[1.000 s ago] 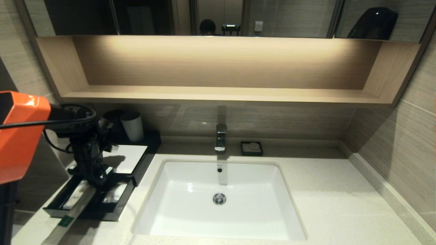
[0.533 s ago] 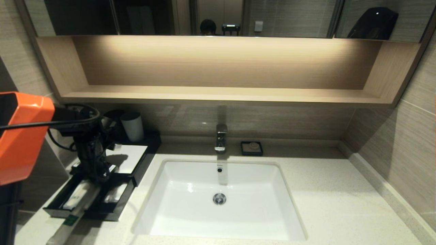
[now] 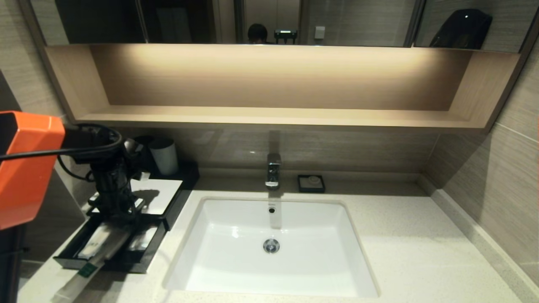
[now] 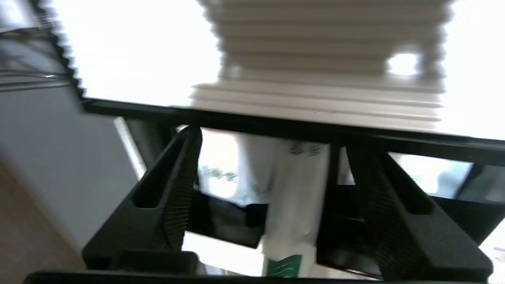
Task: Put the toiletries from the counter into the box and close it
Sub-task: Place the bathroom toiletry into the drawer
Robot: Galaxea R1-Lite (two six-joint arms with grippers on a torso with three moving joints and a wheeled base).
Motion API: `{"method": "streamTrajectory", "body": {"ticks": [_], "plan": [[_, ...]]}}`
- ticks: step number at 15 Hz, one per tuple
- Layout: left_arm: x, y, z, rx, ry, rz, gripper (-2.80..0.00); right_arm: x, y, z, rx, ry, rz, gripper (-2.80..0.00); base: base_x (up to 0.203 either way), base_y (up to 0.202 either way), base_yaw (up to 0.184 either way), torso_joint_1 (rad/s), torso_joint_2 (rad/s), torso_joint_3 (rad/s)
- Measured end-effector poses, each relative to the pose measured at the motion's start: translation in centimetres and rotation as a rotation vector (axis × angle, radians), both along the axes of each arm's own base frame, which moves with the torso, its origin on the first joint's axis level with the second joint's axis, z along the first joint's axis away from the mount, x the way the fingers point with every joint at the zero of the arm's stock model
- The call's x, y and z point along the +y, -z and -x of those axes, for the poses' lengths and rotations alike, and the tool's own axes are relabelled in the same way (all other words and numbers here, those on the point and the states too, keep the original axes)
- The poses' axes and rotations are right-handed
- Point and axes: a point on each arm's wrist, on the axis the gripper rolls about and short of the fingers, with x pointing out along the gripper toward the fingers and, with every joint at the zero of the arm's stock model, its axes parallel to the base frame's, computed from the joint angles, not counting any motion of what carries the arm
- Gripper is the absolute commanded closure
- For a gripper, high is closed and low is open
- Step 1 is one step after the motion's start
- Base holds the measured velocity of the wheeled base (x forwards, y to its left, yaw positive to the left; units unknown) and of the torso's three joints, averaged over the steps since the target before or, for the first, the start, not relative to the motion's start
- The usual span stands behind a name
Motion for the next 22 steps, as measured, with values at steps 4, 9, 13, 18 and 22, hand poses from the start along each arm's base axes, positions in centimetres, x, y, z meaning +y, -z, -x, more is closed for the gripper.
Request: {"method": "streamTrajectory", "body": {"ticks": [4, 9, 13, 18, 22], "plan": [[0.0, -2.1, 0.6, -0.049, -0.017, -0.023, -2.80, 0.0, 0.0, 0.0, 0.000, 0.000, 0.000, 0.00, 0.000, 0.000, 0.000, 0.000, 0.00, 0.000], [0.2, -6.7, 3.8, -0.077, -0.082, -0.013, 0.00, 0.0, 0.0, 0.0, 0.000, 0.000, 0.000, 0.00, 0.000, 0.000, 0.000, 0.000, 0.00, 0.000], [0.4, -8.7, 7.1, -0.025, -0.152, -0.004, 0.00, 0.0, 0.0, 0.0, 0.000, 0.000, 0.000, 0.00, 0.000, 0.000, 0.000, 0.000, 0.00, 0.000], [0.5, -9.1, 10.9, 0.156, -0.212, 0.012, 0.00, 0.0, 0.0, 0.0, 0.000, 0.000, 0.000, 0.00, 0.000, 0.000, 0.000, 0.000, 0.00, 0.000], [0.7, -8.8, 13.1, 0.288, -0.238, 0.020, 0.00, 0.0, 0.0, 0.0, 0.000, 0.000, 0.000, 0.00, 0.000, 0.000, 0.000, 0.000, 0.00, 0.000]]}}
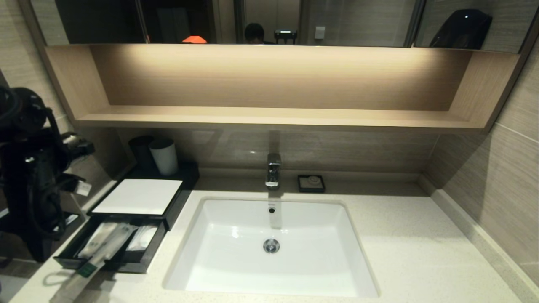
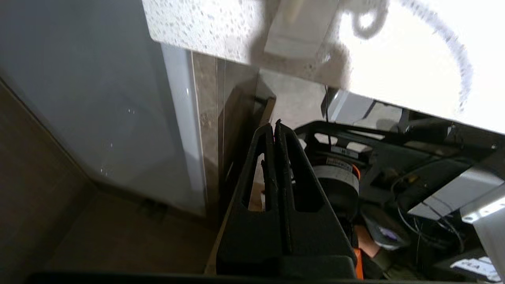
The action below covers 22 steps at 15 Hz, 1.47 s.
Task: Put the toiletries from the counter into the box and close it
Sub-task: Place the bathroom toiletry into the drawer
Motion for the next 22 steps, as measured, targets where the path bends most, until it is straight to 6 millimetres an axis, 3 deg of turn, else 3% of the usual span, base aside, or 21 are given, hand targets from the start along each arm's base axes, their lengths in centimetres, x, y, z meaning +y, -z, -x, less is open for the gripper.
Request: {"method": "streamTrajectory", "body": {"ticks": [4, 8, 12, 22], "plan": [[0.3, 1.9, 1.2, 0.075, -0.024, 0.013, 0.00, 0.0, 0.0, 0.0, 0.000, 0.000, 0.000, 0.00, 0.000, 0.000, 0.000, 0.000, 0.00, 0.000], [1.1, 4.1, 1.7, 0.012, -0.056, 0.005, 0.00, 0.0, 0.0, 0.0, 0.000, 0.000, 0.000, 0.00, 0.000, 0.000, 0.000, 0.000, 0.00, 0.000], [1.3, 4.5, 1.9, -0.066, -0.068, 0.029, 0.00, 0.0, 0.0, 0.0, 0.000, 0.000, 0.000, 0.00, 0.000, 0.000, 0.000, 0.000, 0.00, 0.000], [1.1, 6.2, 3.1, 0.015, -0.044, 0.050, 0.00, 0.0, 0.0, 0.0, 0.000, 0.000, 0.000, 0.00, 0.000, 0.000, 0.000, 0.000, 0.00, 0.000]]}}
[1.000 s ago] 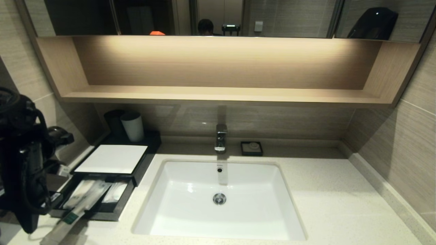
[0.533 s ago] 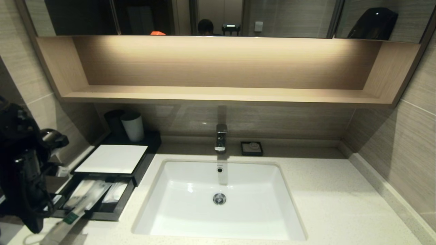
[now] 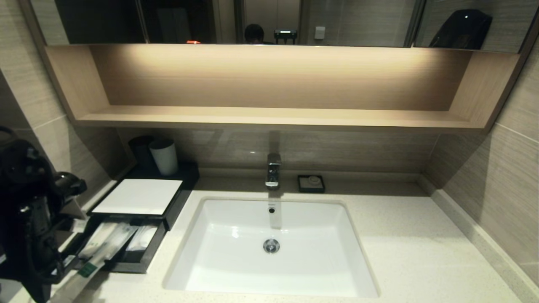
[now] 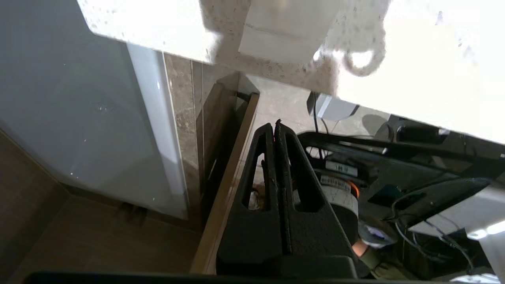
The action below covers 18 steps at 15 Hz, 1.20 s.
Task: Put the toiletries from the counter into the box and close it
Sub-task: Place the bathroom toiletry into the drawer
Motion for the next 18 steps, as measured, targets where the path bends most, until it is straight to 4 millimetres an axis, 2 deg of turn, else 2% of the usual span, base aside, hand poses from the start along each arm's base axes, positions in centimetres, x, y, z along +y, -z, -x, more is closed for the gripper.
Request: {"method": "streamTrajectory", "body": {"ticks": [5, 18], "plan": [[0.9, 1.3, -0.3, -0.066, 0.008, -0.009, 0.00, 0.0, 0.0, 0.0, 0.000, 0.000, 0.000, 0.00, 0.000, 0.000, 0.000, 0.000, 0.00, 0.000], [1.0, 2.7, 0.2, -0.023, -0.007, 0.025, 0.00, 0.0, 0.0, 0.0, 0.000, 0.000, 0.000, 0.00, 0.000, 0.000, 0.000, 0.000, 0.00, 0.000]]}}
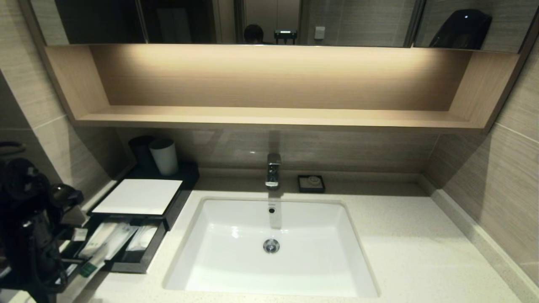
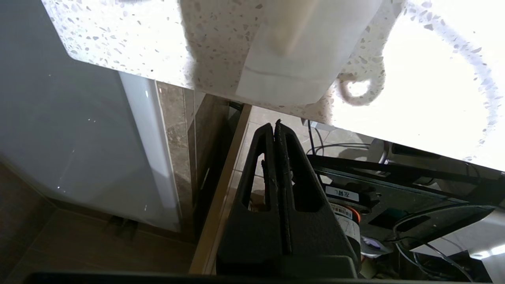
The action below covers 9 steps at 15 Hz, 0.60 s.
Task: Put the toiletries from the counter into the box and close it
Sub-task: Place the bathroom toiletry into the drawer
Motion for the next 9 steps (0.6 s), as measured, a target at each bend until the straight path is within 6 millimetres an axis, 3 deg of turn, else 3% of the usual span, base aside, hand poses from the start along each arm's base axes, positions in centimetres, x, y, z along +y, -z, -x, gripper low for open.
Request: {"method": "streamTrajectory", "body": {"ticks": [9], "plan": [[0.40, 0.56, -0.19, 0.010, -0.013, 0.002, 0.00, 0.00, 0.00, 0.00, 0.000, 0.000, 0.000, 0.00, 0.000, 0.000, 0.000, 0.000, 0.00, 0.000]]}}
